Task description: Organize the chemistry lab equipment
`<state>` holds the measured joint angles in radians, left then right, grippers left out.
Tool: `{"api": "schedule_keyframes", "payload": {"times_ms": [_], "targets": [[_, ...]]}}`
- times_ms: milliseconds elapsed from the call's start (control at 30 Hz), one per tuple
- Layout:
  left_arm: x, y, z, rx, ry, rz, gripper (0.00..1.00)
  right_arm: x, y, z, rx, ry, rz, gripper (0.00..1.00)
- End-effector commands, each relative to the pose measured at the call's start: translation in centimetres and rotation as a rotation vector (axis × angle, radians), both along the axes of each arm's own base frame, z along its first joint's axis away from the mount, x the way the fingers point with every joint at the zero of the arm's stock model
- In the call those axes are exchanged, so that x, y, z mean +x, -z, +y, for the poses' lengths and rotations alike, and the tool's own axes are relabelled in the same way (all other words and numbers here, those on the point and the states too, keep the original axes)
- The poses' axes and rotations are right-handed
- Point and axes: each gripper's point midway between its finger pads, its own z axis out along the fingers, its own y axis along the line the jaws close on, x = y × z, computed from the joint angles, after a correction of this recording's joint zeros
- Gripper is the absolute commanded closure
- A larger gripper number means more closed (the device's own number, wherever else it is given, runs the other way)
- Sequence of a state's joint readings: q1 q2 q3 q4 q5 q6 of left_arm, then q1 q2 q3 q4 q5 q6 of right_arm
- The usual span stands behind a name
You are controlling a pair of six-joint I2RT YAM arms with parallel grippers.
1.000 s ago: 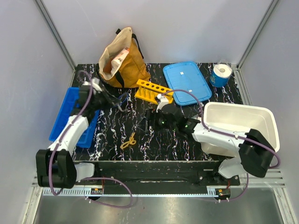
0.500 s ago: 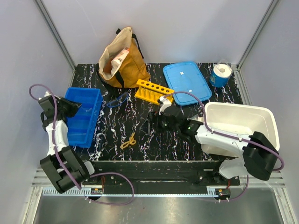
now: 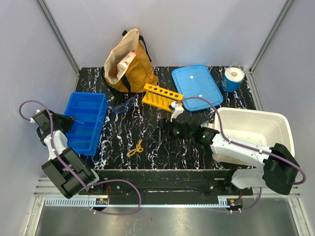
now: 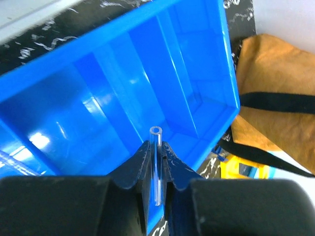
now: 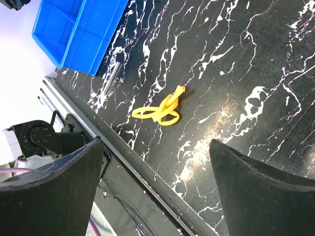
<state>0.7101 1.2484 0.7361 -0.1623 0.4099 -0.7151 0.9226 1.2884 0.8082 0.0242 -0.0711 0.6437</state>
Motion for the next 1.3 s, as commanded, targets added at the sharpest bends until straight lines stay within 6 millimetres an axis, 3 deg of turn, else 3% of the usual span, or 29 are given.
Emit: {"api": "schedule_keyframes", "payload": {"times_ms": [0,367,667,867,1000,1167,1267], "targets": [[-0.3,-0.7,3.1,0.081,-0.107,-0.001,0.82,-0.1,-1.6,0.6,0.032,-0.021,-0.028,0.06],[-0.2,1.9,3.4,0.018,-0.12,0.054,0.75,-0.3,-4.2,0.0,0.016,-0.034,-0.068,0.04],[-0.9,2.2,3.7,0.032,-0.139,0.094,0.67,-0.2,-4.2,0.3,-0.005,-0.038,-0.047,0.04],[-1.4,0.8,4.1,0.099,-0.164,0.121,0.63,0.0,-3.6,1.0,-0.025,-0.053,-0.016,0.04],[-1.3,0.2,2.9,0.177,-0.148,0.169,0.6,0.2,-3.3,1.6,-0.033,-0.06,-0.001,0.04],[-0.5,-3.0,1.3,0.264,-0.105,0.131,0.57,0.6,-2.7,1.8,-0.073,-0.052,0.026,0.05],[0.5,-5.5,-1.0,0.335,-0.014,0.098,0.57,1.0,-2.8,2.1,-0.095,-0.034,0.045,0.06]]}}
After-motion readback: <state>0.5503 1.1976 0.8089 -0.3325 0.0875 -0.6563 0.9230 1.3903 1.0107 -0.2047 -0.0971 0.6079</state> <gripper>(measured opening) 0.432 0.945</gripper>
